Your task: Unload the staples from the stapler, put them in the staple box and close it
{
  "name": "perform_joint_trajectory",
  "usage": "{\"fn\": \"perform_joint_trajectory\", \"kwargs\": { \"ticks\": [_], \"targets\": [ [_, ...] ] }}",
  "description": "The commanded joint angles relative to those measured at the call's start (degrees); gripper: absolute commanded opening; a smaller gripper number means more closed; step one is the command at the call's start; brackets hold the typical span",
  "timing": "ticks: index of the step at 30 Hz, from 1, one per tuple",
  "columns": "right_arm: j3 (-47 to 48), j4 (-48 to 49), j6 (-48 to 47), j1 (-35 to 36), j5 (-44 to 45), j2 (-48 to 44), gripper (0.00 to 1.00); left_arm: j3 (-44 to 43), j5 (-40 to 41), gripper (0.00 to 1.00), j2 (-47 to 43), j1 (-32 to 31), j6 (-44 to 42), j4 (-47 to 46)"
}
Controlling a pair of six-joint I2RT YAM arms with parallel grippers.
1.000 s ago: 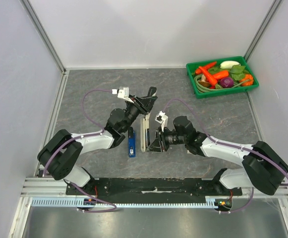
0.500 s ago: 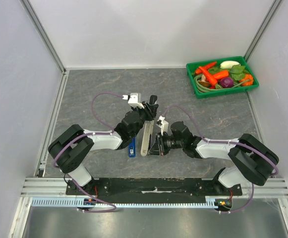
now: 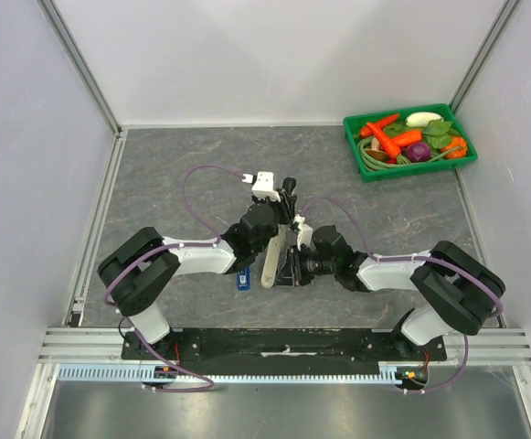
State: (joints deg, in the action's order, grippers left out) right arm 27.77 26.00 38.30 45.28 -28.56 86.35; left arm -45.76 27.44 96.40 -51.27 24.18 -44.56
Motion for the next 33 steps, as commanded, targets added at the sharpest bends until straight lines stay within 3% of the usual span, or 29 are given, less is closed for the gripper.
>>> {"fn": "perform_joint_trajectory", "kwargs": {
  "ticks": [1, 6, 16, 33],
  "targets": [
    [2.91, 9.6, 0.37, -1.07, 6.67, -0.65, 0.31, -1.44, 2.35, 0.02, 1.95, -2.79, -3.62, 6.5],
    [2.64, 10.3, 1.25, -1.07, 6.41, -0.56, 0.45, -1.88, 3.41, 0.02, 2.83, -3.49, -4.58, 7.46],
    [3.52, 8.72, 1.6, -1.07, 5.88, -1.18, 0.58, -3.28, 4.99, 0.02, 3.53, -4.63, -7.66, 9.57],
    [7.12, -9.72, -5.96, -1.07, 16.42, -13.47, 0.53, -6.18, -2.56, 0.02, -5.78, -4.98, -11.18, 15.72]
  ]
}}
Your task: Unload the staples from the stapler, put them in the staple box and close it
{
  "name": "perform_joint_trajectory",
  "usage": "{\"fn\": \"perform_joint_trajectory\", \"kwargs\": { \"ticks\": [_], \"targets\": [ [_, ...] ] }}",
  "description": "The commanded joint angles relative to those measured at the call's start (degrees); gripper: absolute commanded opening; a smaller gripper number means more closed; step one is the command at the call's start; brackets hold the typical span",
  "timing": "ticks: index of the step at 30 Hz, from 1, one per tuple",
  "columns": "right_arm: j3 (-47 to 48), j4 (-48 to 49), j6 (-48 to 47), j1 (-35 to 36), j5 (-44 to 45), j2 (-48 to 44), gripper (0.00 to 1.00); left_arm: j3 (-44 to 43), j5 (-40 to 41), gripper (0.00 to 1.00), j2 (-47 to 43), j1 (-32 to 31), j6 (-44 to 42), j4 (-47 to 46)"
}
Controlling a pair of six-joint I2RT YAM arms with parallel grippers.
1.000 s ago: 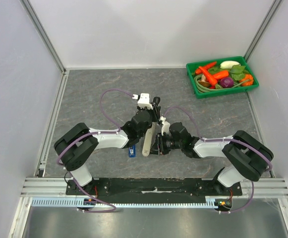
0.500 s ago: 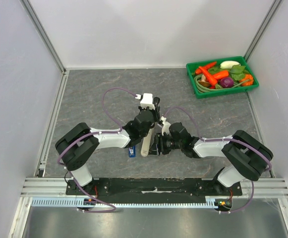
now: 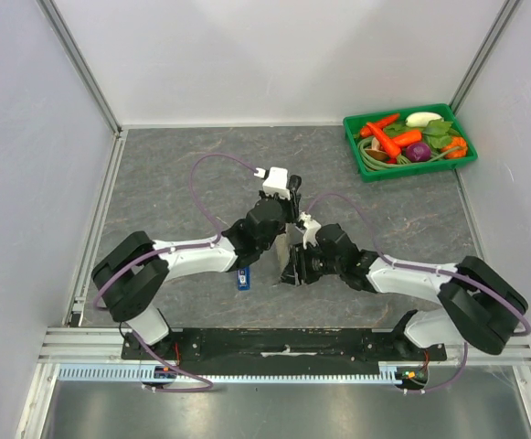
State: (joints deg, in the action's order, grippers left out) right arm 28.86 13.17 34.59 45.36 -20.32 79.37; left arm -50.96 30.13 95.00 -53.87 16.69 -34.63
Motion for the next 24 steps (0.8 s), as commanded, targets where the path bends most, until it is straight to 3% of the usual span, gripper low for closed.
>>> {"fn": "perform_joint_trajectory", "kwargs": {
  "ticks": [1, 15, 19, 24],
  "targets": [
    [6.2, 1.96, -2.77, -1.16, 8.97, -7.56, 0.53, -1.51, -6.21, 0.02, -5.6, -2.38, -4.03, 6.59],
    [11.13, -14.91, -8.66, -1.16, 21.26, -19.25, 0.54, -4.85, -10.35, 0.02, -24.94, -2.38, -5.79, 19.86],
    [12.18, -19.14, -9.28, -1.16, 27.42, -19.61, 0.49, -3.89, -12.02, 0.02, -31.09, -2.38, -4.21, 22.58],
    [13.59, -21.69, -8.93, -1.16, 26.21, -19.52, 0.43, -2.13, -11.76, 0.02, -38.56, -2.3, -3.42, 26.36]
  ]
}}
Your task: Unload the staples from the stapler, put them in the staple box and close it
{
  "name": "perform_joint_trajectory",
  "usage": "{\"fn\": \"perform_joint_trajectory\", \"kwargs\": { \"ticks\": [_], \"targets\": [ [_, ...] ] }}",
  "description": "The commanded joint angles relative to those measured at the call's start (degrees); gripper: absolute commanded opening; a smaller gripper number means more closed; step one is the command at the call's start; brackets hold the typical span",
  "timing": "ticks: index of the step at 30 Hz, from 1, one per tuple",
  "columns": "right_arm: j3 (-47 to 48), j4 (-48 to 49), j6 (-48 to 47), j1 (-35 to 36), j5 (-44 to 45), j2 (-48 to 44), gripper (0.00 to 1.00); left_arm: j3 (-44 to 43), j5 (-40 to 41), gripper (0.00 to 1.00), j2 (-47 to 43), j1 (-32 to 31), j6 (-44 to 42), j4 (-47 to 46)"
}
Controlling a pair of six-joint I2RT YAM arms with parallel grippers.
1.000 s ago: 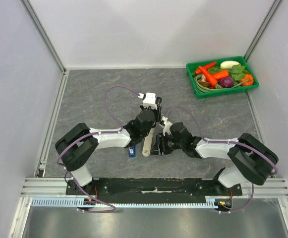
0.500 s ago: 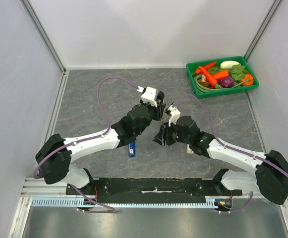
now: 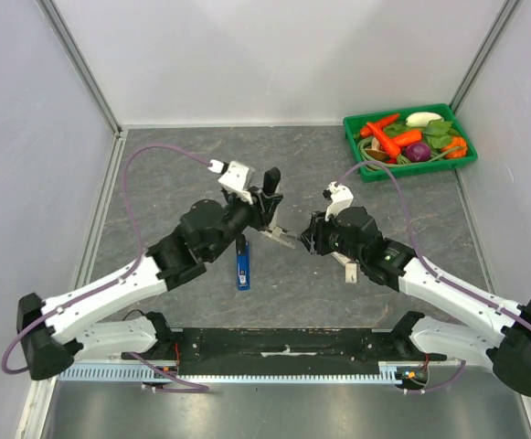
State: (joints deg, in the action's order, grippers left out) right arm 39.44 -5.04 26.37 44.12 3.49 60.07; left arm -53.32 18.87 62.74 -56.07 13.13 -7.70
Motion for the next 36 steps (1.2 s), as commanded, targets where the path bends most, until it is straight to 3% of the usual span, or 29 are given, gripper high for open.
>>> {"fn": "perform_joint_trajectory", "kwargs": {
  "ticks": [1, 8, 10, 19, 30, 36],
  "targets": [
    [2.92, -3.66, -0.27, 0.09, 1.45, -0.57, 0.41, 0.32, -0.16, 0.02, -7.79, -0.18, 0.15, 0.49],
    [1.52, -1.91, 3.77, 0.09, -7.77, -1.1, 0.04, 2.25, 2.83, 0.02, -12.55, -0.18, 0.06, 2.52],
    [-0.58, 1.76, 6.66, 0.18, -10.16, -0.57, 0.0, 2.43, 3.36, 0.02, -12.91, -0.18, 0.15, 2.34],
    [-4.2, 19.88, 19.06, 3.42, -14.82, 8.38, 0.0, 3.05, 5.2, 0.02, -13.0, -0.09, 0.5, 0.15],
    [-4.02, 22.26, 22.23, 7.91, -9.12, 11.03, 0.0, 2.96, 5.12, 0.02, -11.68, -0.18, 0.41, -1.26],
    [-3.41, 23.41, 20.75, 7.91, -0.95, 12.78, 0.0, 3.05, 3.63, 0.02, -12.9, -0.18, 1.55, -0.39]
  ]
}}
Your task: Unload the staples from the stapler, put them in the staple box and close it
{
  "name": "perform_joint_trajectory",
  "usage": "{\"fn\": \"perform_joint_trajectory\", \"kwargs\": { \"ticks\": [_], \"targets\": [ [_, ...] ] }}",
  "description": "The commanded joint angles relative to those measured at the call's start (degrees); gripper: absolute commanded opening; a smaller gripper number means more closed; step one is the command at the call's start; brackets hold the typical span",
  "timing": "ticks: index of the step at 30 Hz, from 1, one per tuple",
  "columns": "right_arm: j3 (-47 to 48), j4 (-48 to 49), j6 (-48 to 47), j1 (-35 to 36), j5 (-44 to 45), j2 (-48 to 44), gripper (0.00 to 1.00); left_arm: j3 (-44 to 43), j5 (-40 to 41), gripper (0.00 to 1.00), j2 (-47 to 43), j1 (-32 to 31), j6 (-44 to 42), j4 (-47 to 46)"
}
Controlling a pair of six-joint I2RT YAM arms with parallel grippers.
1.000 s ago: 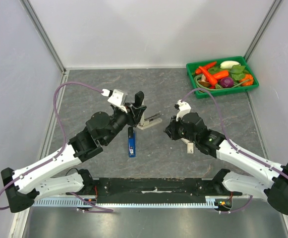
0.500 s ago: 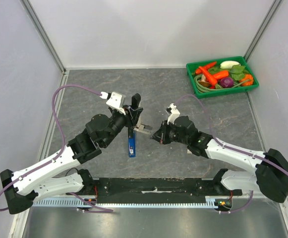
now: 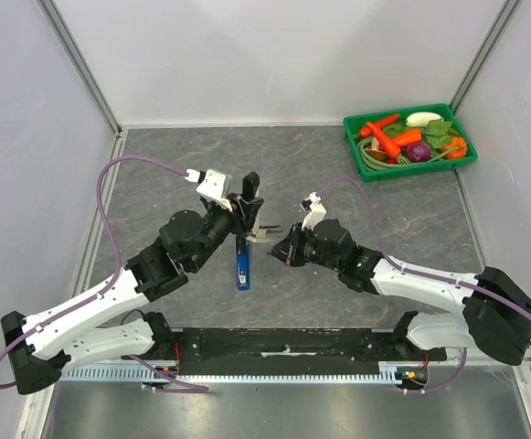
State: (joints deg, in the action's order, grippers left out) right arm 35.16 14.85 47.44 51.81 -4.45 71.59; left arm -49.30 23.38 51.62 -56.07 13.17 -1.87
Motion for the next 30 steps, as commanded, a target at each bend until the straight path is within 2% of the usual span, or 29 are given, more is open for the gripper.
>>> {"fn": "perform_joint_trajectory", "kwargs": {
  "ticks": [1, 17, 30],
  "targets": [
    [1.66, 3.17, -0.77, 0.31, 7.61, 1.88, 0.0, -1.15, -1.14, 0.02, -1.96, -0.26, 1.68, -5.61],
    [9.13, -2.45, -10.52, -0.39, 15.43, 2.32, 0.0, -2.12, -7.38, 0.02, -2.13, -0.18, 4.41, 4.33],
    [14.94, -5.71, -15.89, -0.4, 12.53, 1.18, 0.0, -1.59, -7.82, 0.02, 1.73, -0.26, 4.24, 5.21]
  ]
}}
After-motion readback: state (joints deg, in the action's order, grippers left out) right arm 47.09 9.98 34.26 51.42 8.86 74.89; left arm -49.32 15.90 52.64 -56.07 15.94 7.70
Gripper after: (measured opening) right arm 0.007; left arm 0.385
